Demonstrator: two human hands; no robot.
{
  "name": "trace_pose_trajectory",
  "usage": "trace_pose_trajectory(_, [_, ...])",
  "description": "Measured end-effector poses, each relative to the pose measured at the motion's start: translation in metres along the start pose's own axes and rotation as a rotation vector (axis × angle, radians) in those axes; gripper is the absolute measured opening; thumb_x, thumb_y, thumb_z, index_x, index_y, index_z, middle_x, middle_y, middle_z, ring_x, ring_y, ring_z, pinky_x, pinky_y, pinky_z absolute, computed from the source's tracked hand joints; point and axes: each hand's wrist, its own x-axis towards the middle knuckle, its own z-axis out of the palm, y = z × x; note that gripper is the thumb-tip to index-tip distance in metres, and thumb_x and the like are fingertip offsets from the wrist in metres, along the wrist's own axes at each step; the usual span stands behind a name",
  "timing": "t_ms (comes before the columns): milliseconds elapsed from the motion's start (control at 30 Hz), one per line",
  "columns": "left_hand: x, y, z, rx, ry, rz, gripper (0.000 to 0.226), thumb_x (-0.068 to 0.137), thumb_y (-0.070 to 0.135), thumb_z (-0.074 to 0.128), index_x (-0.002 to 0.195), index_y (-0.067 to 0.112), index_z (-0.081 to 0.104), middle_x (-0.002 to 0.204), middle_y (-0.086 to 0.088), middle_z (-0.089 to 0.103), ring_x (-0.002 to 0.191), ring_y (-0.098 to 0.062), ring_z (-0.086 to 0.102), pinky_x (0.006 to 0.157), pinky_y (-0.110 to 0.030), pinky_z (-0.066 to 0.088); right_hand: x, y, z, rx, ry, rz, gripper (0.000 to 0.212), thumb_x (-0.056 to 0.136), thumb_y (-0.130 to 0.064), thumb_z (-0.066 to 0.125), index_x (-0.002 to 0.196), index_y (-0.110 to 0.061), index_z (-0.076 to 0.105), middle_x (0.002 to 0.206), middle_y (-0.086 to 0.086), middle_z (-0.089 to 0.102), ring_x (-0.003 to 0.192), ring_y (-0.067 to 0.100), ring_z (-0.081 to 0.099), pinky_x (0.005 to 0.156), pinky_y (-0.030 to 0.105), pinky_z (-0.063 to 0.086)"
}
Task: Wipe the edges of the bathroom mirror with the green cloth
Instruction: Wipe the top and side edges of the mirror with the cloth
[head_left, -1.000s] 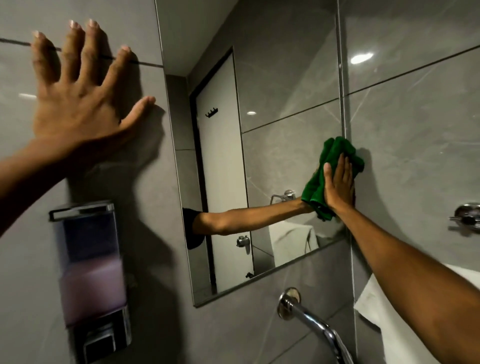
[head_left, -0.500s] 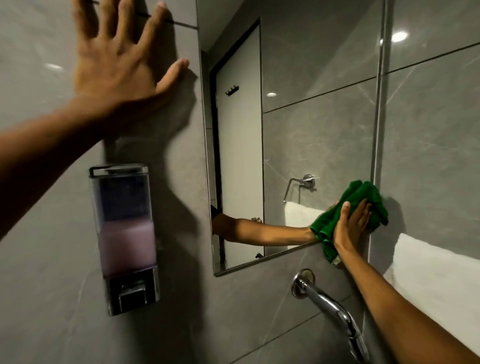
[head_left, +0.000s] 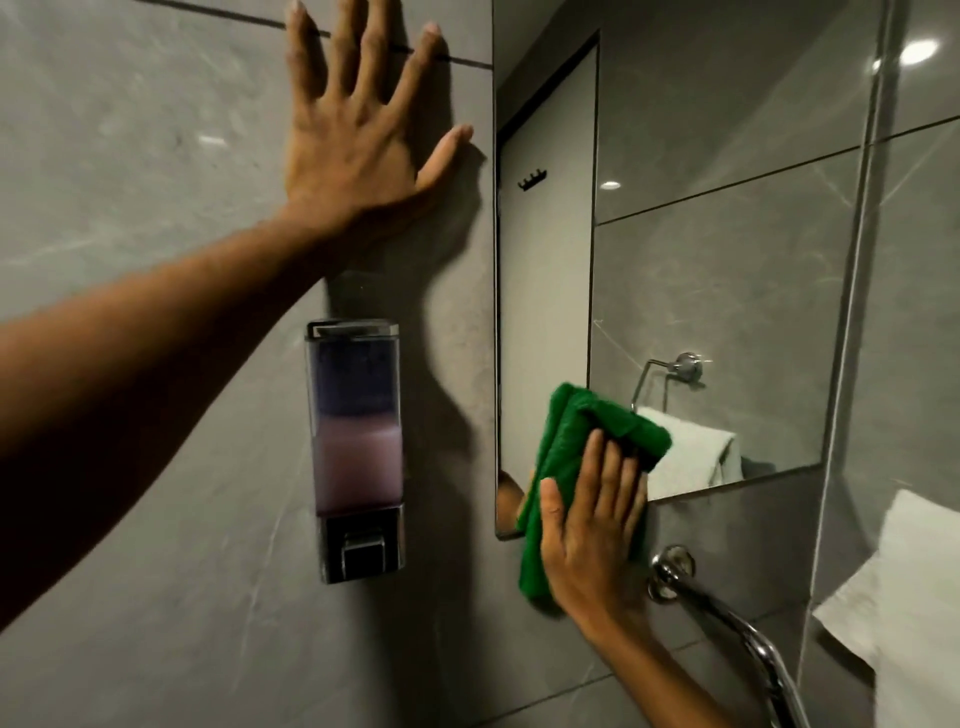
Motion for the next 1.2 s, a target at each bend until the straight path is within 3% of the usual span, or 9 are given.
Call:
trace_pose_trajectory(100, [0.001, -0.001, -0.003, 0.01, 0.013, 0.004, 0.079, 0.088, 0.073, 0.009, 0.152, 0.028, 0.008, 0.162, -0.016, 0.005, 0.148, -0.034, 0.002, 0.118, -0.059, 0.003, -0.015, -0.022, 0.004, -0.106, -0.081, -0.138, 0.063, 0.094, -0.054, 0.017, 0.145, -0.016, 0.019, 0.136, 0.018, 0.053, 0.129, 0.033, 0.028, 0.111, 0.05, 0.013])
trace_pose_trajectory(200, [0.003, -0.003, -0.002, 0.028, 0.017, 0.019, 0.076, 0.09, 0.07, 0.009, 0.153, 0.027, 0.008, 0.162, -0.016, 0.004, 0.148, -0.034, 0.002, 0.118, -0.06, 0.006, -0.002, -0.034, 0.002, -0.107, -0.076, -0.136, 0.064, 0.095, -0.055, 0.014, 0.145, -0.017, 0.02, 0.134, 0.016, 0.056, 0.129, 0.031, 0.028, 0.111, 0.049, 0.012])
trace_pose_trajectory(667, [0.004, -0.008, 0.006, 0.03, 0.109, 0.058, 0.068, 0.095, 0.059, 0.019, 0.151, 0.021, 0.021, 0.16, -0.02, 0.013, 0.147, -0.037, 0.009, 0.116, -0.063, 0.008, 0.208, -0.124, -0.058, 0.021, 0.187, -0.284, 0.06, 0.096, -0.048, 0.024, 0.148, -0.024, 0.01, 0.155, 0.01, 0.027, 0.144, 0.028, 0.017, 0.119, 0.05, 0.008])
trace_pose_trajectory(900, [0.002, -0.008, 0.009, 0.049, 0.08, 0.042, 0.069, 0.094, 0.06, 0.018, 0.151, 0.022, 0.019, 0.16, -0.019, 0.012, 0.147, -0.036, 0.008, 0.117, -0.062, 0.008, 0.301, -0.16, -0.087, 0.013, 0.169, -0.317, 0.061, 0.095, -0.051, 0.018, 0.148, -0.025, 0.001, 0.159, 0.009, 0.014, 0.147, 0.027, 0.006, 0.119, 0.05, 0.001])
trace_pose_trajectory(1067, [0.004, -0.008, 0.005, 0.042, 0.039, 0.022, 0.066, 0.095, 0.06, 0.02, 0.151, 0.025, 0.021, 0.16, -0.016, 0.015, 0.148, -0.032, 0.011, 0.118, -0.059, 0.008, 0.298, -0.162, -0.09, 0.007, 0.12, -0.333, 0.062, 0.095, -0.053, 0.018, 0.148, -0.025, -0.001, 0.16, 0.01, 0.011, 0.147, 0.027, 0.004, 0.118, 0.049, -0.002])
trace_pose_trajectory(1200, [0.008, 0.0, -0.015, -0.111, 0.043, -0.086, 0.059, 0.094, 0.057, 0.019, 0.142, 0.031, 0.043, 0.158, -0.01, 0.028, 0.146, -0.026, 0.02, 0.119, -0.053, 0.011, 0.256, -0.151, -0.094, 0.08, -0.001, -0.336, 0.061, 0.095, -0.054, 0.018, 0.148, -0.028, 0.0, 0.16, 0.008, 0.01, 0.147, 0.023, 0.004, 0.118, 0.046, -0.003])
